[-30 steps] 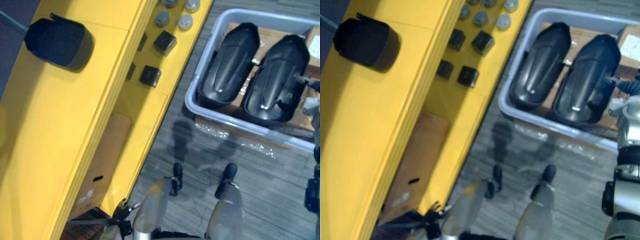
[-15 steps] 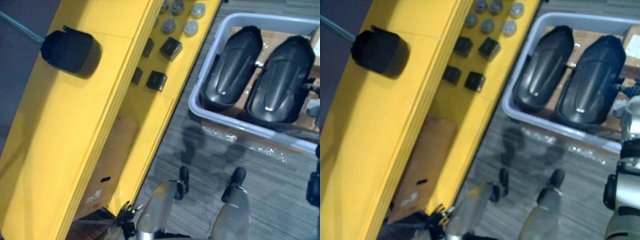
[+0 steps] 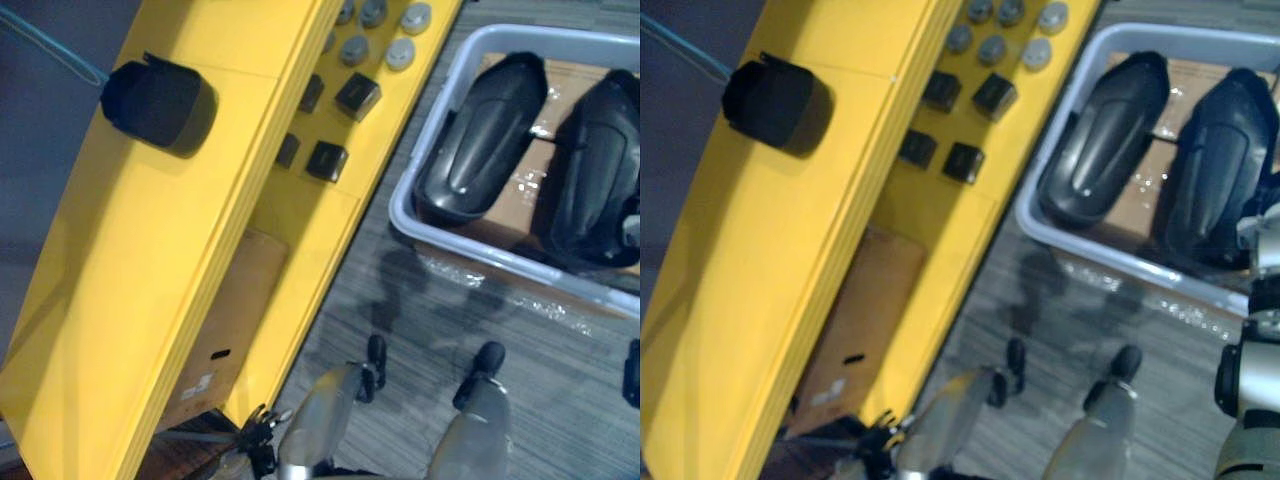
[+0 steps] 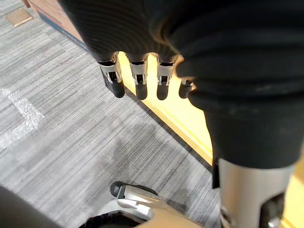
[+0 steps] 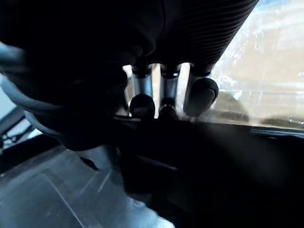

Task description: Walk over and take plastic housings, then place them on the shelf

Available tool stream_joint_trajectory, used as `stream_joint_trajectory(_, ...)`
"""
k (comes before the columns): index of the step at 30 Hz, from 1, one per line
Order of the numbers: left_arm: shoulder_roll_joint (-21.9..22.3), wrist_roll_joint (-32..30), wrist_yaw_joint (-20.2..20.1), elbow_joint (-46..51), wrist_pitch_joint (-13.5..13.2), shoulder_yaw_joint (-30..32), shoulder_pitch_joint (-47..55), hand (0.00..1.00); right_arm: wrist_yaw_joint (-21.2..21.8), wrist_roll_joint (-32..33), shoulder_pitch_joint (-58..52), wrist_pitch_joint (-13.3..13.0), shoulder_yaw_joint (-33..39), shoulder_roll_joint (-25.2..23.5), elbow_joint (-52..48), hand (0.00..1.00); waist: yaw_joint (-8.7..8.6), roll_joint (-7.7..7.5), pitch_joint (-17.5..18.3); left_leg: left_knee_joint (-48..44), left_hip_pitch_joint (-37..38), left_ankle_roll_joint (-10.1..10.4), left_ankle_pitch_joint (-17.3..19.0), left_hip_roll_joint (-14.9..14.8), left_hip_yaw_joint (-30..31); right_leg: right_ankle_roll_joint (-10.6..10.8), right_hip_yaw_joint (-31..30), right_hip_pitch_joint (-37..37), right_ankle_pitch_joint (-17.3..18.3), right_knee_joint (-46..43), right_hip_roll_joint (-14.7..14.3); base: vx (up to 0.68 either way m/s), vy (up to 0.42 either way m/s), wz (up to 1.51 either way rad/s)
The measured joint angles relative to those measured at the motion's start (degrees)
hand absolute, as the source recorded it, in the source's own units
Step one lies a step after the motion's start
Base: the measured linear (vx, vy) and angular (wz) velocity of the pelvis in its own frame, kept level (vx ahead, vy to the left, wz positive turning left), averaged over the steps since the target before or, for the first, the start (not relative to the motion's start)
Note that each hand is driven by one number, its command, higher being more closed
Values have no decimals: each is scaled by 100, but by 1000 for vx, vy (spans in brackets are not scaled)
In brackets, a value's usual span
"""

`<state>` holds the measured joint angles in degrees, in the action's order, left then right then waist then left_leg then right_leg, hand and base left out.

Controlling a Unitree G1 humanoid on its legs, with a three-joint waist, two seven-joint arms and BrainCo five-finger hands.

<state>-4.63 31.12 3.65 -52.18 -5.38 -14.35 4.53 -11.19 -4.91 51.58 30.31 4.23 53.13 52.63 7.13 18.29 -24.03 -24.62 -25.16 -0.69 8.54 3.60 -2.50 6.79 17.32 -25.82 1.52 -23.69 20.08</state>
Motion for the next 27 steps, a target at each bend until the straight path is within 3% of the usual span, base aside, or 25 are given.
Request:
stream_joint_trajectory(8,-54,132,-50,743,-278,-50,104,0,129,-639,5,-162,-151,29,227,100,-49,-3,-2,-46,138,2,1,-9,206,-49,288,376,33,121,-21,-18,19,11)
stream_joint_trajectory(12,146,281,-276,1680,-129,-193,297,0,108,-910,-9,-527,-213,39,135,100,-173,-32,-24,35,361,1,0,-4,255,-30,398,685,20,281,-42,19,28,7)
stream_joint_trajectory(15,169,225,-555,2203,87,-202,403,0,-33,-1057,-181,-646,-199,38,-193,100,-300,-91,-68,147,568,5,-2,-39,323,30,481,947,-27,408,-116,64,8,6)
stream_joint_trajectory(16,167,206,-659,2440,146,-203,486,0,-109,-1063,-272,-719,-196,38,-407,100,-352,-199,-149,245,730,11,-5,-53,320,37,493,1093,-32,501,-146,76,-14,-7)
stream_joint_trajectory(21,129,127,-980,3323,363,-222,628,0,-581,-1225,-705,-1087,104,-105,-1519,100,-524,-454,-333,605,1259,73,-20,-233,207,20,468,1620,-214,1062,-430,67,-21,-18)
stream_joint_trajectory(25,-82,-28,-1128,3989,703,-374,487,0,-899,-1407,-1163,-1333,320,-677,-2368,100,-753,-816,-578,754,1620,158,6,-417,160,-48,452,1998,-318,1372,-675,55,-34,-14)
stream_joint_trajectory(27,-175,-99,-1120,4056,919,-506,313,0,-995,-1429,-1304,-1479,343,-879,-2645,100,-756,-898,-574,820,1698,177,7,-489,40,-80,402,2020,-366,1464,-743,38,-23,-26)
